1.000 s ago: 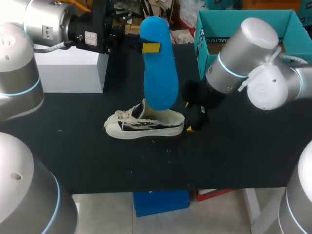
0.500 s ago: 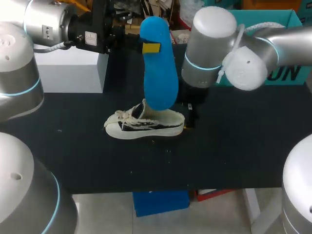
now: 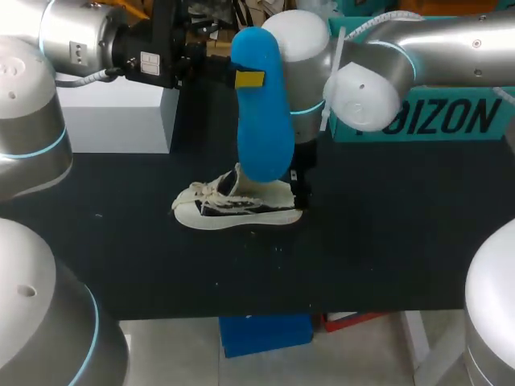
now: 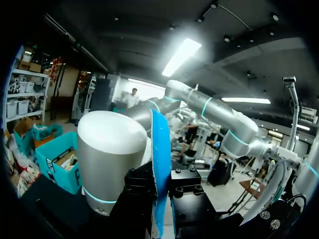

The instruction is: Take the shoe out of the shoebox, open the shoe tongue, remove and reinsert the insole, then place the shoe into the shoebox

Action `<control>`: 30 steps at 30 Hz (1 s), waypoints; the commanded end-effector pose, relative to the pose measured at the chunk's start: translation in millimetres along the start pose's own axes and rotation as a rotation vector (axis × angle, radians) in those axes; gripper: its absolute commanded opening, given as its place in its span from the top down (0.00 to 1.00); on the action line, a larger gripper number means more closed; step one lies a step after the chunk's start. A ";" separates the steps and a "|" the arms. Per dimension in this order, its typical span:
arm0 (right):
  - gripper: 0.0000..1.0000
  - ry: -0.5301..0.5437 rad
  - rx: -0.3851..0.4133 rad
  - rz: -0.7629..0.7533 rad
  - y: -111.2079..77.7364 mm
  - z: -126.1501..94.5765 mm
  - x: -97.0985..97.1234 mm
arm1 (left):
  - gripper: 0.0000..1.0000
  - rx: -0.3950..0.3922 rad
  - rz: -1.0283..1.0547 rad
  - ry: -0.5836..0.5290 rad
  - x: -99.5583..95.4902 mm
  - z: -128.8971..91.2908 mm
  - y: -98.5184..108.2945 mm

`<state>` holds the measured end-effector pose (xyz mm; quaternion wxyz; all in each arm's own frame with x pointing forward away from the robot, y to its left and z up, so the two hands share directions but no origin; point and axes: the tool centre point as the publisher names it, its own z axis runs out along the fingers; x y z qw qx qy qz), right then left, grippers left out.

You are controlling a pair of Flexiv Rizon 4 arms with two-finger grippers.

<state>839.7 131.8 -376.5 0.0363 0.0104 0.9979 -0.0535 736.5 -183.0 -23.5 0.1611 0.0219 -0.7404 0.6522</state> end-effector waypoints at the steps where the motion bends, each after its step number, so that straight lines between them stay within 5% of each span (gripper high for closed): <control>1: 0.00 0.001 0.064 0.001 6.0 -0.4 -1.6 | 1.00 -0.001 0.000 -0.004 0.6 0.9 0.7; 18: 0.00 -0.003 0.030 -0.016 12.8 -1.7 -2.8 | 1.00 -0.001 0.000 -0.004 0.6 0.9 0.7; 30: 0.00 -0.010 -0.159 -0.012 7.2 -1.8 0.1 | 1.00 -0.001 0.000 -0.004 0.6 0.9 0.7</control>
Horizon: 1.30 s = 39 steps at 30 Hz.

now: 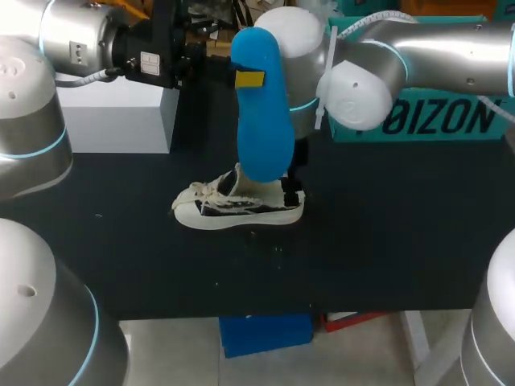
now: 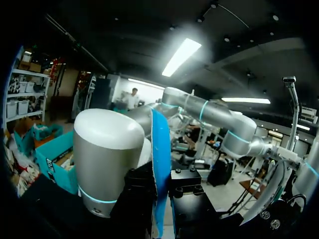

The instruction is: Take the shoe out of the shoebox, open the shoe tongue, remove and reinsert the insole, then place the shoe into the shoebox

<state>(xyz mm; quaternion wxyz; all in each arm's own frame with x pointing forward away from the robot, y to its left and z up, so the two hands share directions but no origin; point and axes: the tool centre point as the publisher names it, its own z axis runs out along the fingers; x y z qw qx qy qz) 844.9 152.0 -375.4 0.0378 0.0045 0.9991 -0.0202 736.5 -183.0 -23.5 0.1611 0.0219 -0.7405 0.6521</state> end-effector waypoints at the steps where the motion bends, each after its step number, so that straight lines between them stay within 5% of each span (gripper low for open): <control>1: 0.00 -0.008 -0.112 -0.003 -13.3 0.3 5.3 | 1.00 -0.001 -0.001 -0.004 0.6 0.9 0.7; 20: 0.00 -0.013 -0.671 0.028 -18.4 5.7 3.5 | 1.00 -0.001 -0.001 -0.004 0.6 0.9 0.7; 39: 0.00 0.005 -0.862 0.074 -20.9 27.9 4.3 | 1.00 -0.001 -0.001 -0.004 0.6 0.9 0.7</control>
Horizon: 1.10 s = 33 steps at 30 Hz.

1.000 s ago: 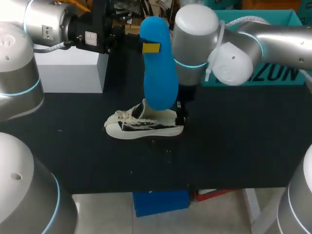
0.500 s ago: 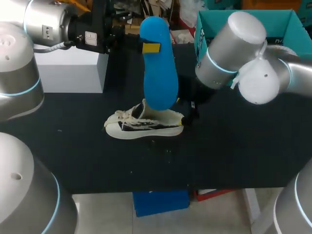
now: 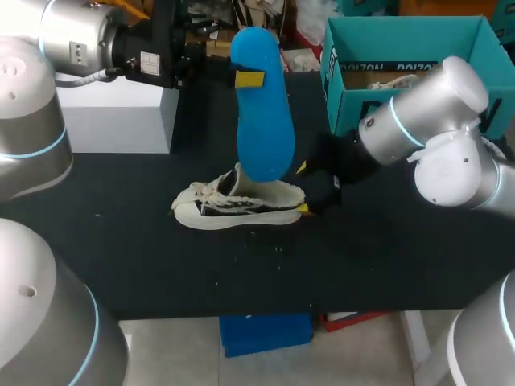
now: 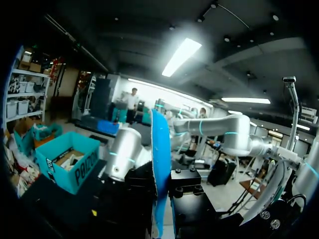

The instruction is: Take the shoe out of the shoebox, open the shoe tongue, remove and reinsert the insole, then place the shoe into the shoebox

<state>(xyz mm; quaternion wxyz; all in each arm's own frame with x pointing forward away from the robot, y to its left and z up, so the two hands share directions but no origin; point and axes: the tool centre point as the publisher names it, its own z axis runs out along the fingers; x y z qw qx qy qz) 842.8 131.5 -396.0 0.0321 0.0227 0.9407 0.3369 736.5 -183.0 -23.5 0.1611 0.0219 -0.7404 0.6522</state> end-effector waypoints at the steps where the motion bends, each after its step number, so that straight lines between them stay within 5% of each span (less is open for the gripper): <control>1: 0.00 -0.004 -0.138 0.008 -6.2 4.6 0.4 | 1.00 -0.001 0.000 -0.004 0.6 0.9 0.7; 25: 0.00 0.010 -0.215 0.047 -17.8 17.7 -0.1 | 1.00 -0.001 0.000 -0.004 0.6 0.9 0.7; 33: 0.00 -0.018 0.005 -0.010 -7.1 -2.1 -10.4 | 1.00 -0.001 0.000 -0.004 0.6 0.9 0.7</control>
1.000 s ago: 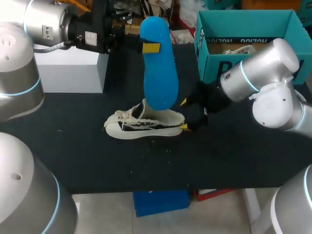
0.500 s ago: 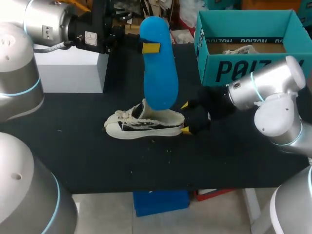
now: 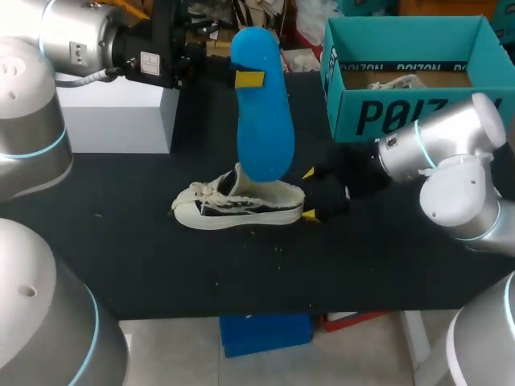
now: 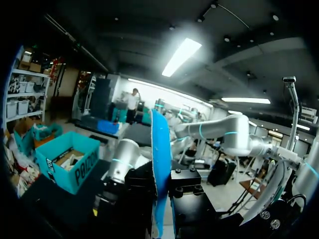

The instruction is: Take the shoe out of the shoebox, open the shoe tongue, remove and reinsert the insole, then place the shoe into the shoebox

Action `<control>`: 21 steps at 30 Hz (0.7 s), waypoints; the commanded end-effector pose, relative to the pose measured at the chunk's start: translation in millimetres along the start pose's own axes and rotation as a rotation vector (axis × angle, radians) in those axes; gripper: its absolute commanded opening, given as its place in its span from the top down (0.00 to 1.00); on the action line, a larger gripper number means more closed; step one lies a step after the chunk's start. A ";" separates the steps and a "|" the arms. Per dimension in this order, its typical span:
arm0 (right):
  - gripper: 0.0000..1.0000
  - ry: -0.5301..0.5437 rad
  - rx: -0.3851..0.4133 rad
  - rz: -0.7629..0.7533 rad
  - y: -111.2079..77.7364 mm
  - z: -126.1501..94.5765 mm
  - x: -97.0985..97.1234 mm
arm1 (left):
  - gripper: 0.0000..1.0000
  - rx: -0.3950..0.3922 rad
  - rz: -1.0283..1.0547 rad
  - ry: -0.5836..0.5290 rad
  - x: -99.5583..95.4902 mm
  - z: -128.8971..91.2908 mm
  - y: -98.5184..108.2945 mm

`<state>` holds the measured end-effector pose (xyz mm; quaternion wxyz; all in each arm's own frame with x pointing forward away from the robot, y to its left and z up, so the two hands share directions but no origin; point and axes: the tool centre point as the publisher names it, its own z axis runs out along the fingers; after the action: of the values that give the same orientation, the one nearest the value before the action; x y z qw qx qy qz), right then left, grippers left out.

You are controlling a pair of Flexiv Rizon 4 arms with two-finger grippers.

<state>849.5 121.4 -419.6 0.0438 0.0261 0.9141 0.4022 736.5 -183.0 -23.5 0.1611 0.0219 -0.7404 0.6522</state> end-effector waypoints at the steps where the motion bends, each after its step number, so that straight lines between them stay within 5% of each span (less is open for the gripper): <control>1: 0.00 0.007 0.188 -0.022 19.1 -13.1 -6.0 | 1.00 -0.001 -0.001 -0.004 0.6 0.9 0.7; 14: 0.00 0.028 0.467 -0.065 42.4 2.0 -26.6 | 1.00 -0.001 -0.001 -0.004 0.6 0.9 0.7; 21: 0.00 0.046 0.543 -0.068 53.6 16.4 -34.7 | 1.00 -0.001 -0.001 -0.004 0.6 0.9 0.7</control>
<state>877.9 154.9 -387.1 0.0336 -0.0056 0.9717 0.2335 736.5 -183.0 -23.5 0.1611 0.0219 -0.7404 0.6522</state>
